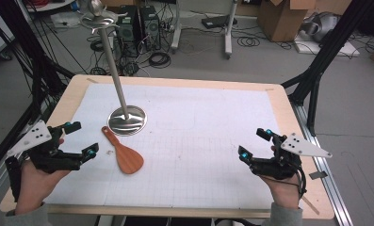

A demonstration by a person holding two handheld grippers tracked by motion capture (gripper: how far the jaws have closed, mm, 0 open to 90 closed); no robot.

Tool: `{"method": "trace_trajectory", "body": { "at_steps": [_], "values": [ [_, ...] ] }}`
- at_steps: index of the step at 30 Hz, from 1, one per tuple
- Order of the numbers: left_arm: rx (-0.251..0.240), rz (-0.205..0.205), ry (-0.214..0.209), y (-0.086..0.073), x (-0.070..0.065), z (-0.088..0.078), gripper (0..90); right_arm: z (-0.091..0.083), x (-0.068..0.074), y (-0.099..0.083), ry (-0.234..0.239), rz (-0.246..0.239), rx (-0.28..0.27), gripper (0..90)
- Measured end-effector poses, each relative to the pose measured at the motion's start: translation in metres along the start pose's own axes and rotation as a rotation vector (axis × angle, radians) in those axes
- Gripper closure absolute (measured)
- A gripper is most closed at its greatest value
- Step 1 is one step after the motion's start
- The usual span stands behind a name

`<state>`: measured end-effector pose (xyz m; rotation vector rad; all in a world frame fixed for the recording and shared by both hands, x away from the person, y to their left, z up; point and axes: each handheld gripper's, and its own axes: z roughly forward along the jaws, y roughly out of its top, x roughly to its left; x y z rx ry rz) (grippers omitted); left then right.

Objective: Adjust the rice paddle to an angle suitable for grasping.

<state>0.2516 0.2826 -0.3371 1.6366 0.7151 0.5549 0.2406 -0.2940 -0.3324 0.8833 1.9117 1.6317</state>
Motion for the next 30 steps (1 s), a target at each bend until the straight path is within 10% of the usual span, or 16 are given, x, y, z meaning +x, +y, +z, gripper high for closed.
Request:
{"method": "trace_trajectory", "body": {
  "at_steps": [18,30],
  "values": [
    [0.035,-0.017,-0.017,-0.014,0.003,0.02,10.3,0.001,-0.001,-0.003,0.005,0.028,-0.009,10.1],
    [0.113,-0.03,-0.032,-0.024,0.005,0.036,38.7,-0.005,0.002,-0.004,0.019,0.011,-0.003,10.1]
  ]
}}
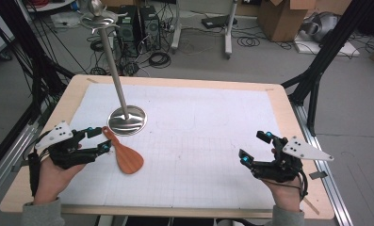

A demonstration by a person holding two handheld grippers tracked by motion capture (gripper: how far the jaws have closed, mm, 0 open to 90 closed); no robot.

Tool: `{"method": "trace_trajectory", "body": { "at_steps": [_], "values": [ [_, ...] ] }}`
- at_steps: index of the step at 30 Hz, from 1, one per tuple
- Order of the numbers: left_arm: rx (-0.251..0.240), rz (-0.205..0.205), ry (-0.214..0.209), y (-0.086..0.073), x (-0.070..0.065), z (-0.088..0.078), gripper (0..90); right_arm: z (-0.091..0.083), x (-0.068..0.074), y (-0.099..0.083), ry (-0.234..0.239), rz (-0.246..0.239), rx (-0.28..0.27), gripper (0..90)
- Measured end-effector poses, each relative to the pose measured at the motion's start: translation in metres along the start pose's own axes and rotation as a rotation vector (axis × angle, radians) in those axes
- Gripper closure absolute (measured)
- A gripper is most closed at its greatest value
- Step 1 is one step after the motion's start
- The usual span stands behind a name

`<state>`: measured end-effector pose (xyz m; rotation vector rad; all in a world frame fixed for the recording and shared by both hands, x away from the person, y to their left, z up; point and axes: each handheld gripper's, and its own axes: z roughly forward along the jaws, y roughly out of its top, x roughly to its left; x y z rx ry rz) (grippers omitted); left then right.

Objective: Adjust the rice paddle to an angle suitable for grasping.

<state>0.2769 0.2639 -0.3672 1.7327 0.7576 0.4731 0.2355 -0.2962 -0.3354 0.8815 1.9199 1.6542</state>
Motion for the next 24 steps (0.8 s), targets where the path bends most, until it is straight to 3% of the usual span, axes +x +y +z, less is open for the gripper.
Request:
{"method": "trace_trajectory", "body": {
  "at_steps": [8,12,16,24],
  "values": [
    [0.043,0.001,-0.006,-0.004,0.003,0.008,56.4,-0.002,0.0,-0.003,0.008,-0.015,0.018,10.1],
    [0.066,0.029,0.013,-0.007,0.002,0.014,69.2,-0.005,0.0,-0.003,0.007,-0.022,0.015,10.1],
    [0.083,0.023,-0.016,-0.011,0.003,0.019,71.8,-0.008,0.0,-0.003,0.005,-0.022,0.012,10.1],
    [0.128,0.014,-0.004,-0.017,0.006,0.028,84.3,-0.011,0.0,-0.005,0.005,-0.028,0.029,10.1]
  ]
}}
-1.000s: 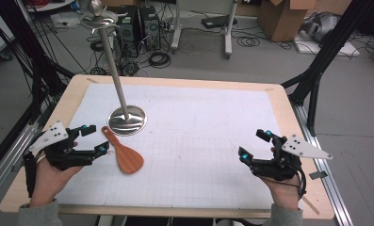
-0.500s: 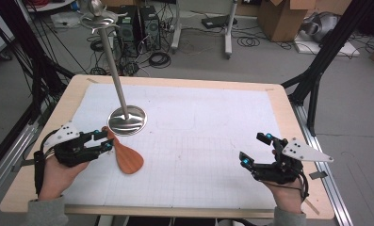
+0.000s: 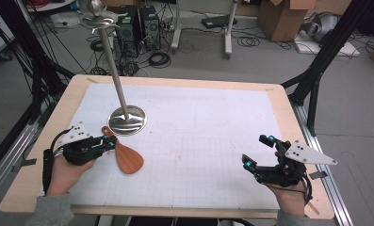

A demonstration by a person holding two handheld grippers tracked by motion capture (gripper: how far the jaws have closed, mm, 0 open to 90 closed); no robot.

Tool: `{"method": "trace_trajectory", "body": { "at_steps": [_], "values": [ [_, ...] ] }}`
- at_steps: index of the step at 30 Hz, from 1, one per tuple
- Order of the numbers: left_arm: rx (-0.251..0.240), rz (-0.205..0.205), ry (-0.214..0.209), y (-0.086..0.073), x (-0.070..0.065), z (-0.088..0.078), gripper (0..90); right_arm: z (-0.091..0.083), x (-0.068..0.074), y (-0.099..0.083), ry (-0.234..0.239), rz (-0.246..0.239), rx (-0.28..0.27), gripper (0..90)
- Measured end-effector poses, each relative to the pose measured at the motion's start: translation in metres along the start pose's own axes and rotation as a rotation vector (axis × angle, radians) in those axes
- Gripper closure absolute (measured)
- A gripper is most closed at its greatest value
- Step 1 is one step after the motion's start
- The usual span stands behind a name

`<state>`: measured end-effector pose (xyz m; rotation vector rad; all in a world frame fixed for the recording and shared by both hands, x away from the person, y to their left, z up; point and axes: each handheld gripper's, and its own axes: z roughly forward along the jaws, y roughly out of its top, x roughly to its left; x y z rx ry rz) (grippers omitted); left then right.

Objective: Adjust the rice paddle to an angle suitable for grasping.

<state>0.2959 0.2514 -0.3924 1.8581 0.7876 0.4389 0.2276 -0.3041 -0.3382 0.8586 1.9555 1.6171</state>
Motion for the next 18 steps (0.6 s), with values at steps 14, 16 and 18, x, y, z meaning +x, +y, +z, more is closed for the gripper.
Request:
{"method": "trace_trajectory", "body": {
  "at_steps": [14,16,18],
  "values": [
    [0.074,-0.016,-0.008,-0.009,-0.001,0.024,88.7,-0.006,0.001,0.0,-0.01,0.003,0.002,10.1],
    [0.086,-0.013,-0.01,-0.01,-0.002,0.027,88.6,-0.006,0.001,0.0,-0.009,0.003,0.0,10.1],
    [0.09,-0.017,-0.01,-0.01,-0.003,0.029,88.6,-0.006,0.001,0.0,-0.01,0.004,-0.001,10.1]
  ]
}}
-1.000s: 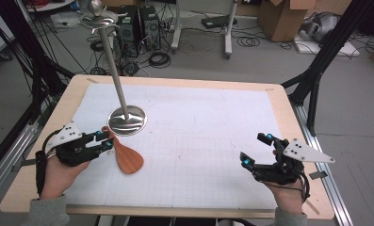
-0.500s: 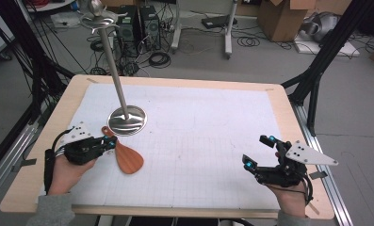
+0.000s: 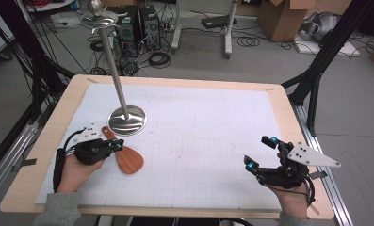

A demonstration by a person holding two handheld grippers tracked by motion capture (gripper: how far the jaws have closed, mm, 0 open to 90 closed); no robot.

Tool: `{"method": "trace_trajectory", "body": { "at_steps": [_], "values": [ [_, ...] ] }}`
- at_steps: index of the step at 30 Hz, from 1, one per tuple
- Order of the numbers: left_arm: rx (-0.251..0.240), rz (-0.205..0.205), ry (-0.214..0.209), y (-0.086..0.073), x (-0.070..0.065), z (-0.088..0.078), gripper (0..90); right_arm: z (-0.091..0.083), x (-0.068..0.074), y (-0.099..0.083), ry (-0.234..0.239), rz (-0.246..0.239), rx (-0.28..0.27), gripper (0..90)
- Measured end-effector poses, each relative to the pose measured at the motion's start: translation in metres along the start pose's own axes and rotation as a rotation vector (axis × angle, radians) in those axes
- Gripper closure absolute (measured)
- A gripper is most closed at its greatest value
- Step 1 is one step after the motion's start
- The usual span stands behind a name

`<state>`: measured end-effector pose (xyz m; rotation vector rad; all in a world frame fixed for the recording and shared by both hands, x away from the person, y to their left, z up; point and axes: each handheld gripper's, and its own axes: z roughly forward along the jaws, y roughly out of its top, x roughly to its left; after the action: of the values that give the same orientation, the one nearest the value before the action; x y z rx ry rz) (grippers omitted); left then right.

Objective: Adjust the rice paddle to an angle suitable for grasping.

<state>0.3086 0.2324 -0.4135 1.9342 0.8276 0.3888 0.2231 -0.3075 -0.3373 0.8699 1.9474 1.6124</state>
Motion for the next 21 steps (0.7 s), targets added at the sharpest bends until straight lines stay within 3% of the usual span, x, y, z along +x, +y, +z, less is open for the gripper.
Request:
{"method": "trace_trajectory", "body": {
  "at_steps": [21],
  "values": [
    [0.1,0.015,-0.005,0.001,-0.013,0.032,89.2,0.004,0.004,0.0,0.023,-0.007,0.006,10.1]
  ]
}}
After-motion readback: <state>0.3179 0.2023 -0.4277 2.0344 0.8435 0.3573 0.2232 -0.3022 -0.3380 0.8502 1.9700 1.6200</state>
